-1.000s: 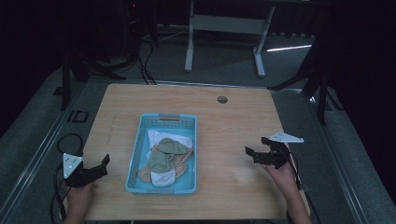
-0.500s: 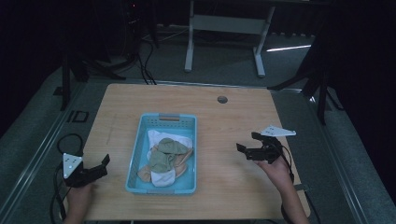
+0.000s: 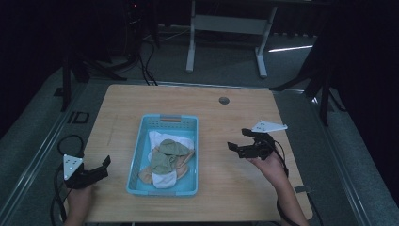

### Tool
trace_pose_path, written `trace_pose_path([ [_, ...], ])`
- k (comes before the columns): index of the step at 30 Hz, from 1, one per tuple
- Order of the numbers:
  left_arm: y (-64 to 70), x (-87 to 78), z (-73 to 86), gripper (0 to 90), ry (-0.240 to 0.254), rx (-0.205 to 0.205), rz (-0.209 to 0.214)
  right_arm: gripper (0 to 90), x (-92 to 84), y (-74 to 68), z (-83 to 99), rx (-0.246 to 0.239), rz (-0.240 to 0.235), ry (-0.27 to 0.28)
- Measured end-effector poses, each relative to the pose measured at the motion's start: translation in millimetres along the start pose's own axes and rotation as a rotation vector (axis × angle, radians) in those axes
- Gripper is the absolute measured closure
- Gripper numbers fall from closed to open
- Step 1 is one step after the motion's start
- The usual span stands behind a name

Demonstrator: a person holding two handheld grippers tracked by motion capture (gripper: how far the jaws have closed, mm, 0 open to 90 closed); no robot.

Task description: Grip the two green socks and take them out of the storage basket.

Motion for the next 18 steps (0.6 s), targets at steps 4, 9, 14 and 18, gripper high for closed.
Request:
trace_pose_path([
  [4, 0.0, -0.1, 0.0, 0.0, 0.0, 0.001, 0.001, 12.9, 8.5, -4.4, -6.2, -0.007, -0.017, -0.007],
  [9, 0.1, -0.1, 0.0, 0.0, 0.001, 0.002, 0.002, 13.2, 16.0, -9.3, -12.2, -0.013, -0.04, -0.011],
  [14, 0.2, 0.0, 0.0, 0.0, 0.0, 0.002, 0.004, 14.3, 31.0, -20.4, -20.0, -0.041, -0.084, -0.039],
  [18, 0.3, 0.0, 0.0, 0.0, 0.0, 0.003, 0.005, 14.5, 42.3, -26.8, -22.7, -0.057, -0.105, -0.066],
])
Point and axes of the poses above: each handheld gripper's, and its own axes: x roughly forward along the jaws, z roughly out of its underside, y roughly to its right, the point moved 8 cm from there along x, roughly forward along the jaws, and after that the axes turned 15 degrees about -z, right-handed, at the moved point
